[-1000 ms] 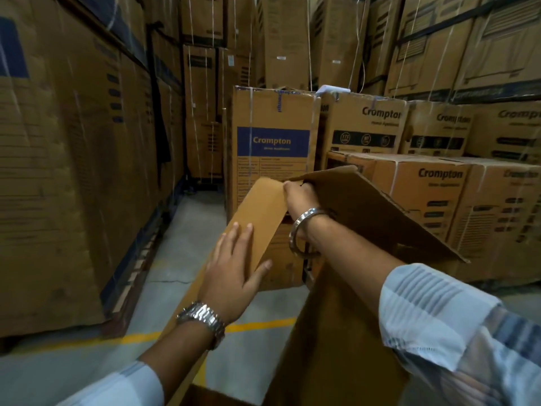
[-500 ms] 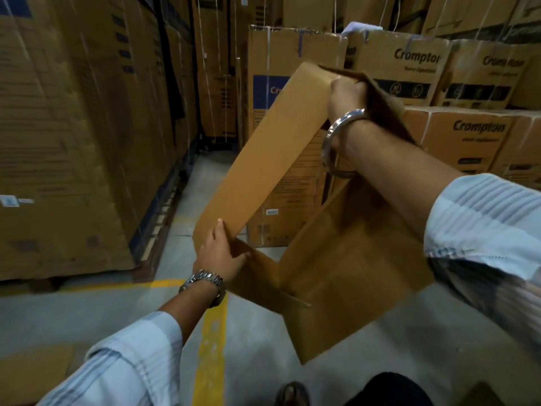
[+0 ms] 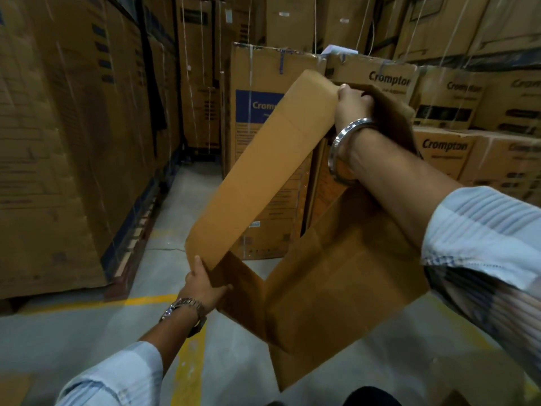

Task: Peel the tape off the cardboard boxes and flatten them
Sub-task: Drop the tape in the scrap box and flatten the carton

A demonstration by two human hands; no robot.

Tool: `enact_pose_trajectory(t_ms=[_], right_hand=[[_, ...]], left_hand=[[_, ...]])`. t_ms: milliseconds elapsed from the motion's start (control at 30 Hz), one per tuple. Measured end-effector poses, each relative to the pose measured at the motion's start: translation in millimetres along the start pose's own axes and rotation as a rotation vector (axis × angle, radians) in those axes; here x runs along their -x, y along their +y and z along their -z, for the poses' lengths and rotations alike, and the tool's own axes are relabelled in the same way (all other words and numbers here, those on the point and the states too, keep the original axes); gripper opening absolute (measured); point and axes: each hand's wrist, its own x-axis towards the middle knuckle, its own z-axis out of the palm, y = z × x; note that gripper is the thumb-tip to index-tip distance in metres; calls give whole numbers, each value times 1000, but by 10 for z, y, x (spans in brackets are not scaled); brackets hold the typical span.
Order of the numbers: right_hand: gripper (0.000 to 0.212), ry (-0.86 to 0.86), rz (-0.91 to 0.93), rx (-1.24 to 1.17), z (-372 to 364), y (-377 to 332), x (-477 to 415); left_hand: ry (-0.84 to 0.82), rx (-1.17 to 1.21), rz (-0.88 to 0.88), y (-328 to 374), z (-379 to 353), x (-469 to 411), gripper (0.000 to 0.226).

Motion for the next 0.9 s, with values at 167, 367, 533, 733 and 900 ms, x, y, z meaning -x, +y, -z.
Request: enact_pose_trajectory(t_ms=[167, 367, 533, 733, 900], right_hand=[[46, -30, -45, -54, -25, 115, -8], [47, -100, -64, -92, -88, 257, 57], [47, -187, -73, -67, -103, 324, 117], [40, -511, 42, -95, -105, 408, 248], [37, -837, 42, 81, -23, 551, 392]], left_hand=[[245, -120, -115, 211, 17, 38, 125], [312, -123, -463, 720, 381, 101, 131], [318, -180, -605, 1004, 741, 103, 140], [397, -134, -553, 1026, 641, 221, 134], [418, 189, -491, 972, 583, 197, 129]])
